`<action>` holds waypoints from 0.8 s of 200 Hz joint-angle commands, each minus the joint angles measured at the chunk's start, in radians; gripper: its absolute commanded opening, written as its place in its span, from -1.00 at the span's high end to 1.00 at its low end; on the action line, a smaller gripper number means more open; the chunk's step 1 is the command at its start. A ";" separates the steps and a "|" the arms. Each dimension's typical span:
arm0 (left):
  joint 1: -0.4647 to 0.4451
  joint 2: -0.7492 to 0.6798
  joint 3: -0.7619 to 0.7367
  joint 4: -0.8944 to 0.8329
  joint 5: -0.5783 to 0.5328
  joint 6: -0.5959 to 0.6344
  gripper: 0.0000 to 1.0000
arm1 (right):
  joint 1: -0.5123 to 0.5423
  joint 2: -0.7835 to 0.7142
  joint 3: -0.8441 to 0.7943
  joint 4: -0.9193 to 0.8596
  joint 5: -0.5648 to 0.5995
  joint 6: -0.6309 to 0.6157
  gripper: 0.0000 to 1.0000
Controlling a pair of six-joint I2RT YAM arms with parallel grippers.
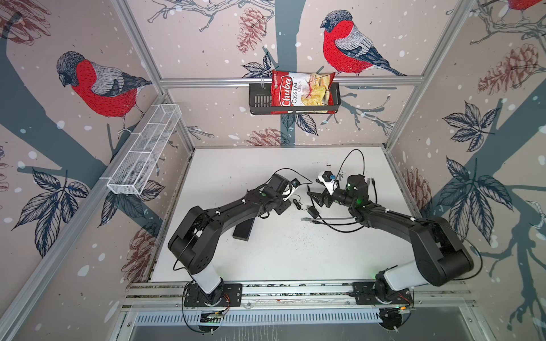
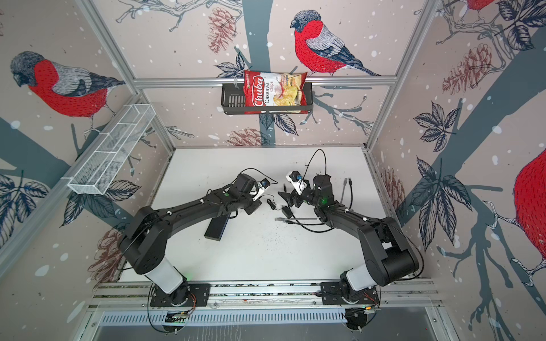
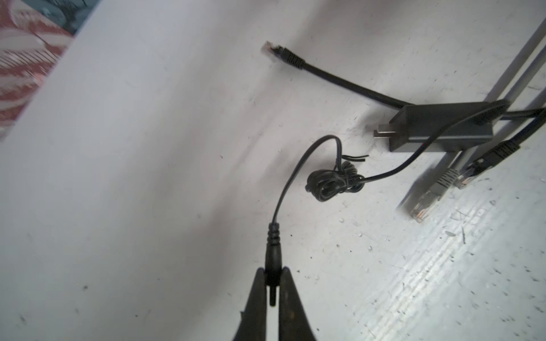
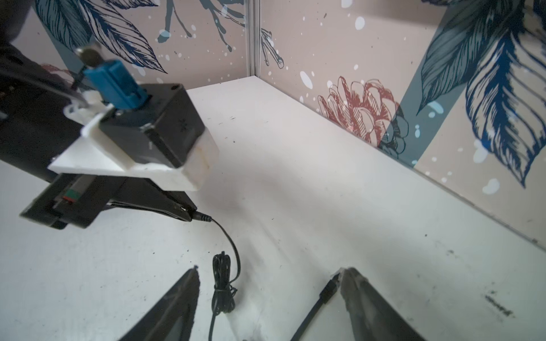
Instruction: Insert the plug into the switch port
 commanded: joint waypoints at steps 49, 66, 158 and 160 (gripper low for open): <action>-0.022 -0.115 -0.155 0.318 0.038 0.257 1.00 | 0.005 0.046 -0.033 0.060 -0.221 -0.320 -0.44; -0.023 -0.128 -0.169 0.326 0.059 0.292 1.00 | 0.010 0.052 -0.025 0.039 -0.251 -0.363 -0.35; -0.025 -0.179 -0.250 0.437 0.249 0.398 1.00 | 0.049 0.128 0.111 -0.165 -0.377 -0.396 0.18; -0.025 -0.179 -0.252 0.438 0.253 0.400 1.00 | 0.049 0.129 0.111 -0.165 -0.379 -0.396 0.18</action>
